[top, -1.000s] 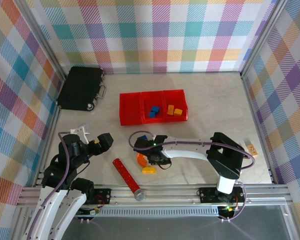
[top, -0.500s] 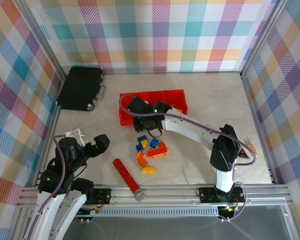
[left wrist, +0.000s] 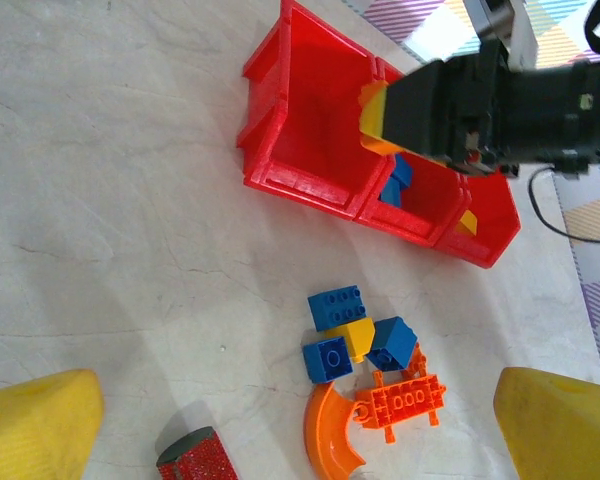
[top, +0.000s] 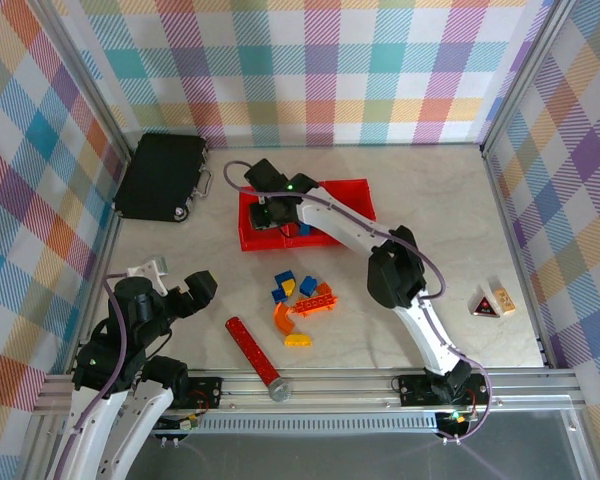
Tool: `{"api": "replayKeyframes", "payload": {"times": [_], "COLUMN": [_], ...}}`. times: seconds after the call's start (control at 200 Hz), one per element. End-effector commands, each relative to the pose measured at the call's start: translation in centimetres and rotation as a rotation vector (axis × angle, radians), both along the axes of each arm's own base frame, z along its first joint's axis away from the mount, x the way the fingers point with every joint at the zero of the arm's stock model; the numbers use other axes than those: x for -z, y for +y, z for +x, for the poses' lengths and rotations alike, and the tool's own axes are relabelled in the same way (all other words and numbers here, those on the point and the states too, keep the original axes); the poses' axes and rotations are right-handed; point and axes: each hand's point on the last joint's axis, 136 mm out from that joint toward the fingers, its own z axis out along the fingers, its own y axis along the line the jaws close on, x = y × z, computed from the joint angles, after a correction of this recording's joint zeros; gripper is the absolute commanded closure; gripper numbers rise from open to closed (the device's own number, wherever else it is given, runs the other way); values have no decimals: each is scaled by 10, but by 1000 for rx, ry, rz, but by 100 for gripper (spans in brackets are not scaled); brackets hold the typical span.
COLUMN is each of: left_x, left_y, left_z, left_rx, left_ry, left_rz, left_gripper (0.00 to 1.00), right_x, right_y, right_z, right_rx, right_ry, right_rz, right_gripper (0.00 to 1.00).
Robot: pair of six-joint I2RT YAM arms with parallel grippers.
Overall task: Sort the legos into containers by color
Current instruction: Place the lego in the container.
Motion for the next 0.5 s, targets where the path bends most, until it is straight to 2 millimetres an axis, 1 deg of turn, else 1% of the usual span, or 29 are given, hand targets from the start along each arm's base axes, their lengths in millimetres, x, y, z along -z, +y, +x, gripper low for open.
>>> {"api": "replayKeyframes", "payload": {"times": [0.0, 0.14, 0.17, 0.225, 0.305, 0.495], "left_x": [-9, -9, -9, -7, -3, -2], "left_y": [1, 0, 0, 0, -1, 0], "left_z": [-3, -2, -2, -2, 0, 1], "left_rx": [-8, -5, -6, -7, -6, -8], "left_ry": [-18, -18, -17, -13, -9, -1], "left_rz": [-14, -13, -13, -12, -14, -11], "left_gripper": [0, 0, 0, 0, 0, 0], "right_x": [3, 20, 23, 28, 35, 37], "right_y": [13, 15, 15, 15, 17, 17], "right_z": [1, 10, 12, 15, 18, 22], "right_rx": [-57, -42, -39, -36, -26, -14], "right_ry": [24, 42, 43, 46, 58, 48], "right_rz": [23, 32, 30, 31, 45, 45], "right_gripper": [81, 80, 80, 75, 75, 69]}}
